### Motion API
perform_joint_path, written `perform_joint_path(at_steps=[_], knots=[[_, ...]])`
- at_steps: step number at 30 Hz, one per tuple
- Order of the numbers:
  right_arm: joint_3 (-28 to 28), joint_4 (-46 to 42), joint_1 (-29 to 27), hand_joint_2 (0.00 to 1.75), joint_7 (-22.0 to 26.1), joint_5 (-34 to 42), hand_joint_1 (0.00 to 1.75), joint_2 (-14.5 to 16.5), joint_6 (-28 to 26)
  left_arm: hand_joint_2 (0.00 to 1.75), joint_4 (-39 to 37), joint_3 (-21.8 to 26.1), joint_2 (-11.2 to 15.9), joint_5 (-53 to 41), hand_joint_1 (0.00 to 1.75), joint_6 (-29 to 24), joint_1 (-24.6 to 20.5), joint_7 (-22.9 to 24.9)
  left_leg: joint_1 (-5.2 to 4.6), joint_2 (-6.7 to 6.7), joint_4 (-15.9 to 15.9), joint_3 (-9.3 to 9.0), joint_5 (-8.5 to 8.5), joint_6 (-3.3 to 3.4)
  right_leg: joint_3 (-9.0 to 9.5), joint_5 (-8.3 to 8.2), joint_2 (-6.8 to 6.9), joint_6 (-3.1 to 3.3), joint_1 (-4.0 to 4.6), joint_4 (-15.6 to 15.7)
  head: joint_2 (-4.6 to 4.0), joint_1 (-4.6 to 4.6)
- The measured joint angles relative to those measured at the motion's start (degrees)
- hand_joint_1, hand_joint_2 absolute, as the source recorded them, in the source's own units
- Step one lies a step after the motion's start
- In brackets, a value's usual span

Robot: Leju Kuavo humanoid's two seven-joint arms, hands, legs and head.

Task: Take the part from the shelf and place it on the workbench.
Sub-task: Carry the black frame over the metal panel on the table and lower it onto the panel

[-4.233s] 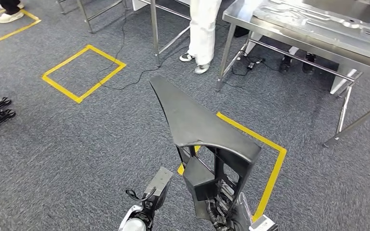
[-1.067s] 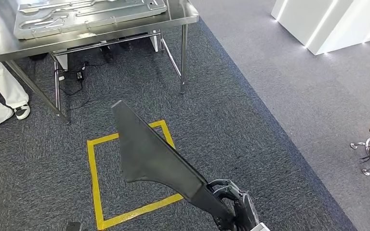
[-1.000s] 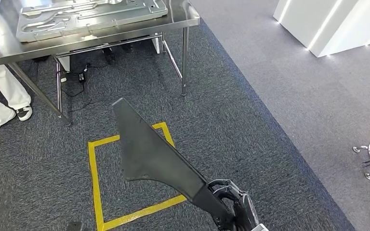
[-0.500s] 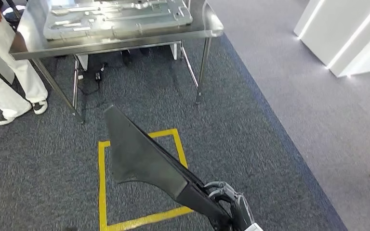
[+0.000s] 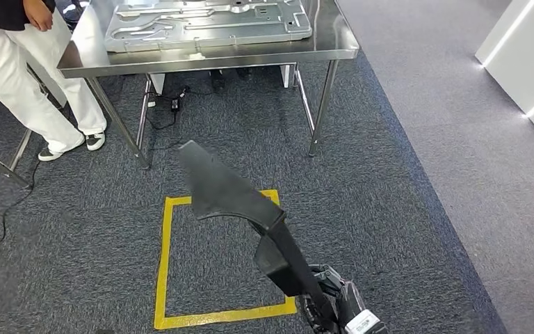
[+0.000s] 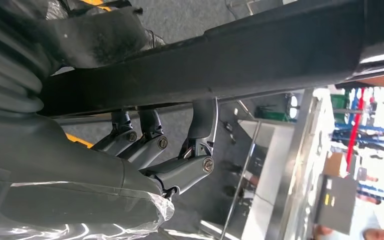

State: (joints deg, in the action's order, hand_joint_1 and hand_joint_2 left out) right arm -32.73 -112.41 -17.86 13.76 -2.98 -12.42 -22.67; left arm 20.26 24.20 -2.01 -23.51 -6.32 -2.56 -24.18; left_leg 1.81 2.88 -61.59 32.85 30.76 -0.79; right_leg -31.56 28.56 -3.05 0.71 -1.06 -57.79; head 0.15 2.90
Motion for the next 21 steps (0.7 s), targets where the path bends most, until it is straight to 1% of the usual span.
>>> perform_joint_path(at_steps=[1, 2, 3, 4, 5, 6, 7, 8, 9, 10, 11, 13, 14, 15, 16, 17, 18, 19, 20, 21], knots=[[0.0, 0.1, -0.1, 1.75, 0.0, -0.1, 1.75, 0.0, -0.2, 0.0, 0.0, 0.1, 0.0, -0.3, 0.0, 0.2, -0.1, -0.1, -0.06, -1.28, -3.3, 1.63, 1.26, 0.02, 0.53, 0.18, 0.39, 0.39, 0.11, 0.2, 0.0, 0.0], [0.0, 0.2, -0.2, 1.75, 0.0, -0.3, 1.75, 0.0, -0.5, 0.0, 0.0, 0.3, 0.0, -0.5, 0.0, 0.4, -0.2, -0.1, -0.15, -1.99, -7.1, 3.85, 2.69, 0.04, 0.95, 0.5, 0.78, 0.71, 0.35, 0.3, 0.0, 0.0], [0.0, 0.3, -0.3, 1.75, 0.0, -0.7, 1.75, 0.0, -0.8, 0.0, 0.0, 0.4, 0.0, -0.7, 0.0, 0.4, -0.2, -0.1, -0.2, -2.27, -10.5, 5.98, 3.62, 0.07, 1.36, 0.87, 1.14, 0.9, 0.61, 0.3, 0.0, -0.01], [0.0, 0.4, -0.4, 1.75, 0.0, -1.2, 1.75, -0.1, -1.2, 0.0, 0.0, 0.7, 0.1, -0.9, 0.0, 0.5, -0.1, -0.2, -0.3, -2.35, -12.4, 7.41, 3.52, 0.16, 1.85, 1.3, 1.42, 1.02, 0.87, 0.2, 0.0, -0.01], [0.0, 0.5, -0.5, 1.75, 0.0, -1.9, 1.75, -0.1, -1.5, 0.0, 0.0, 1.0, 0.1, -1.0, 0.0, 0.5, 0.0, -0.2, -0.44, -2.38, -12.2, 7.83, 2.34, 0.35, 2.41, 1.76, 1.64, 1.09, 1.12, 0.2, 0.0, -0.01], [0.0, 0.5, -0.5, 1.75, 0.0, -2.5, 1.75, -0.1, -1.9, 0.0, 0.0, 1.3, 0.2, -1.2, 0.0, 0.6, 0.1, -0.2, -0.65, -2.4, -9.9, 7.1, 0.15, 0.7, 3.09, 2.26, 1.82, 1.12, 1.36, 0.2, 0.0, -0.01], [0.0, 0.5, -0.5, 1.75, 0.0, -3.1, 1.75, -0.1, -2.2, 0.0, 0.0, 1.5, 0.2, -1.3, 0.0, 0.7, 0.2, -0.3, -0.94, -2.41, -6.1, 5.67, -2.24, 1.24, 3.81, 2.8, 1.99, 1.14, 1.57, 0.3, 0.0, -0.01], [0.0, 0.4, -0.5, 1.75, -0.1, -3.7, 1.75, -0.1, -2.5, 0.0, 0.0, 1.7, 0.3, -1.3, 0.0, 0.7, 0.2, -0.4, -1.26, -2.49, -2.8, 4.11, -3.76, 1.9, 4.38, 3.36, 2.16, 1.05, 1.77, 0.3, 0.0, 0.01], [0.0, 0.4, -0.4, 1.75, -0.1, -4.2, 1.75, -0.1, -2.7, 0.0, 0.0, 1.9, 0.4, -1.4, 0.0, 0.8, 0.2, -0.4, -1.56, -2.57, -0.1, 2.76, -4.45, 2.43, 4.78, 3.81, 2.24, 0.86, 1.8, 0.3, 0.0, -0.01], [0.0, 0.3, -0.4, 1.75, -0.2, -4.5, 1.75, -0.1, -2.9, 0.0, 0.0, 2.1, 0.5, -1.5, 0.0, 0.9, 0.2, -0.5, -1.85, -2.64, 1.4, 1.91, -4.29, 2.84, 5.07, 4.15, 2.29, 0.57, 1.72, 0.5, 0.0, -0.01], [0.0, 0.2, -0.4, 1.75, -0.4, -4.7, 1.75, -0.2, -3.1, 0.0, 0.0, 2.2, 0.7, -1.6, 0.0, 0.9, 0.3, -0.6, -1.99, -2.7, 2.1, 1.42, -3.7, 3.14, 5.33, 4.11, 2.33, 0.2, 1.63, 0.5, 0.0, -0.03], [0.0, 0.0, -0.3, 1.75, -0.5, -4.9, 1.75, -0.2, -3.3, 0.0, 0.0, 2.6, 0.8, -1.7, 0.0, 0.9, 0.4, -0.6, -1.94, -2.58, 3.7, -0.06, -3.32, 3.54, 5.6, 3.41, 2.41, -0.5, 1.43, -0.4, 0.0, -0.08], [0.0, -0.1, -0.3, 1.75, -0.6, -5.0, 1.75, -0.3, -3.3, 0.0, 0.0, 2.7, 0.8, -1.7, 0.0, 0.9, 0.5, -0.6, -1.71, -2.54, 4.5, -1.12, -3.15, 3.79, 5.05, 2.94, 2.46, -0.84, 1.42, -2.1, -0.01, -0.09], [0.0, -0.3, -0.2, 1.75, -0.6, -5.2, 1.75, -0.3, -3.3, 0.0, 0.0, 2.8, 0.8, -1.7, 0.0, 1.0, 0.5, -0.6, -1.49, -2.52, 5.2, -2.35, -2.89, 3.93, 3.59, 2.91, 2.48, -1.14, 1.35, -4.7, -0.01, -0.11], [0.0, -0.4, -0.2, 1.75, -0.6, -5.5, 1.75, -0.3, -3.3, 0.0, 0.0, 2.9, 0.8, -1.7, 0.0, 1.0, 0.5, -0.7, -1.27, -2.52, 5.8, -3.39, -2.49, 3.99, 1.4, 3.4, 2.5, -1.48, 1.17, -8.0, -0.01, -0.1], [0.0, -0.4, -0.1, 1.75, -0.6, -5.9, 1.75, -0.4, -3.3, 0.0, 0.0, 3.0, 0.8, -1.8, 0.0, 1.1, 0.5, -0.7, -1.1, -2.51, 6.0, -4.33, -1.93, 3.97, -1.29, 4.56, 2.53, -1.85, 0.96, -11.4, -0.01, -0.11], [0.0, -0.5, -0.1, 1.75, -0.6, -6.5, 1.75, -0.4, -3.3, 0.0, 0.0, 3.1, 0.8, -1.8, 0.0, 1.2, 0.6, -0.8, -0.94, -2.47, 6.2, -5.22, -1.25, 3.81, -4.0, 6.18, 2.57, -2.21, 0.66, -14.2, 0.0, -0.1], [0.0, -0.6, -0.1, 1.75, -0.7, -7.2, 1.75, -0.4, -3.3, 0.0, 0.0, 3.3, 0.8, -1.9, 0.0, 1.3, 0.7, -0.8, -0.73, -2.42, 6.2, -6.18, -0.47, 3.58, -6.2, 7.75, 2.64, -2.64, 0.34, -15.6, 0.0, -0.09], [0.0, -0.7, -0.1, 1.75, -0.8, -8.0, 1.75, -0.4, -3.1, 0.0, 0.0, 3.4, 0.7, -2.0, 0.0, 1.4, 0.8, -0.9, -0.46, -2.35, 6.3, -7.28, 0.41, 3.3, -7.72, 8.77, 2.73, -3.02, 0.04, -15.5, 0.0, -0.09], [0.0, -0.9, 0.0, 1.75, -0.9, -8.8, 1.75, -0.4, -2.9, 0.0, 0.0, 3.6, 0.7, -2.2, 0.0, 1.5, 0.8, -1.0, -0.15, -2.3, 6.3, -8.49, 1.35, 3.02, -8.5, 8.64, 2.84, -3.38, -0.24, -13.9, 0.0, -0.08]])
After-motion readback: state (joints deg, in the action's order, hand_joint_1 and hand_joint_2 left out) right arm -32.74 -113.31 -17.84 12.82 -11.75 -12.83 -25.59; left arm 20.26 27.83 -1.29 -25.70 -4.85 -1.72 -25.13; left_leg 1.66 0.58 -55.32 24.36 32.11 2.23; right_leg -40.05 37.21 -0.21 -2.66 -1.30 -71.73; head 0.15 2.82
